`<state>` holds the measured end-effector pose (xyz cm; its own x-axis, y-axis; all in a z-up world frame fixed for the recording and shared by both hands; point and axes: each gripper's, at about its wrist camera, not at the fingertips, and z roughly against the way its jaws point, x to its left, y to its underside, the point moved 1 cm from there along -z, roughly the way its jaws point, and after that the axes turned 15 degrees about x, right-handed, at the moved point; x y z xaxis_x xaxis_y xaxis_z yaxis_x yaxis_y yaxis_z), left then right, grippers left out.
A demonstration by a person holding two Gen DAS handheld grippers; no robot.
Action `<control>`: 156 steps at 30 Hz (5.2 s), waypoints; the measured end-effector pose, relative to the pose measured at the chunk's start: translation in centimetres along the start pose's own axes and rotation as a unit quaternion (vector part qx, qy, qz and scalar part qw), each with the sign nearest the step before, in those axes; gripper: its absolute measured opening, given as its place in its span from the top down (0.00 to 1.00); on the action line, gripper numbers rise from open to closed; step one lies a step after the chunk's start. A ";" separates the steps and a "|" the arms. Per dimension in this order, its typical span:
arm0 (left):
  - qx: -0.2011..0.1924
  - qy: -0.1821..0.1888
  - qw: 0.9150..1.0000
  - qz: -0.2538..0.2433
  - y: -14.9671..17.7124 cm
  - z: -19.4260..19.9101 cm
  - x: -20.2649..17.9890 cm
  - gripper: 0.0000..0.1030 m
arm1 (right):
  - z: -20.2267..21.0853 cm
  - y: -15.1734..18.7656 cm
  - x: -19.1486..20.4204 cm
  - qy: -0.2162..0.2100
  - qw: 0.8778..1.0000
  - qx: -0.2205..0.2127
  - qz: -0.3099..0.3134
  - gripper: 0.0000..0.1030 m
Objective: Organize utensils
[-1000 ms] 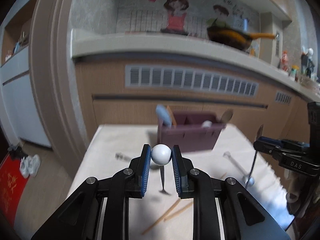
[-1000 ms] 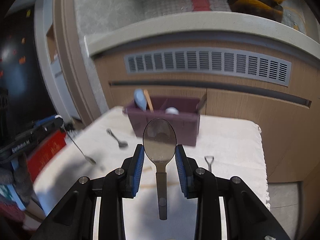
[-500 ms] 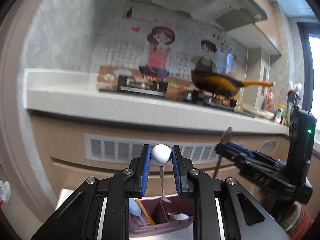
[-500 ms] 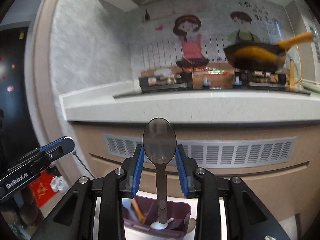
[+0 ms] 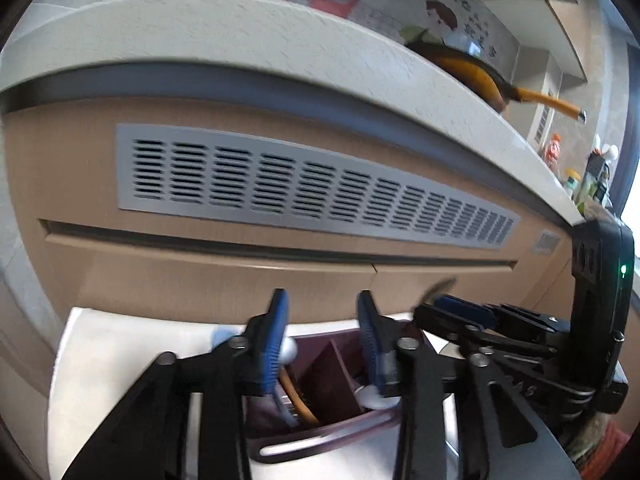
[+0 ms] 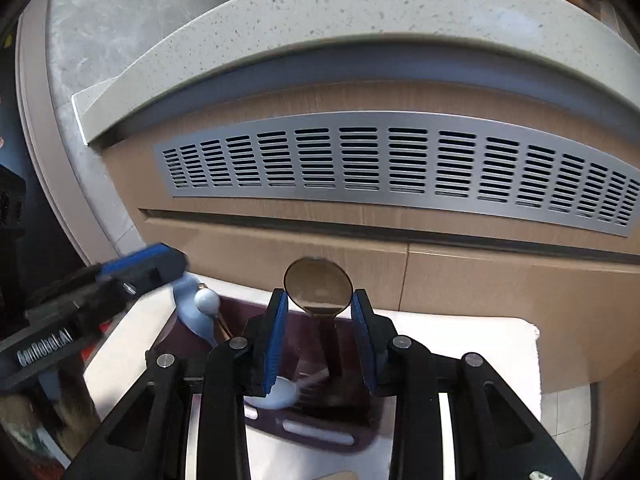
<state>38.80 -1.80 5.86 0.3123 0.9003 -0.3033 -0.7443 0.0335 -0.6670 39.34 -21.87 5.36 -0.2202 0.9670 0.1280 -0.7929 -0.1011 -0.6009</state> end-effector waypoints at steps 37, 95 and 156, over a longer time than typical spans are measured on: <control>0.237 -0.018 0.969 0.062 18.4 -0.5 7.0 0.52 | -4.1 17.0 3.3 -0.055 0.979 0.196 -0.025 0.56; 0.079 -0.074 0.993 0.037 17.3 6.3 0.9 0.72 | 0.1 21.0 -3.8 0.084 0.979 0.182 0.039 0.62; 0.067 -0.052 0.995 0.046 16.8 9.2 -0.7 0.72 | 0.8 20.8 -1.3 -0.040 0.976 0.172 0.129 0.68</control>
<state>20.63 2.16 1.10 0.1827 0.9418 -0.2821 -0.8414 0.0013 -0.5404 22.68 -25.37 -6.69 -0.4716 0.8784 0.0773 -0.8457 -0.4256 -0.3221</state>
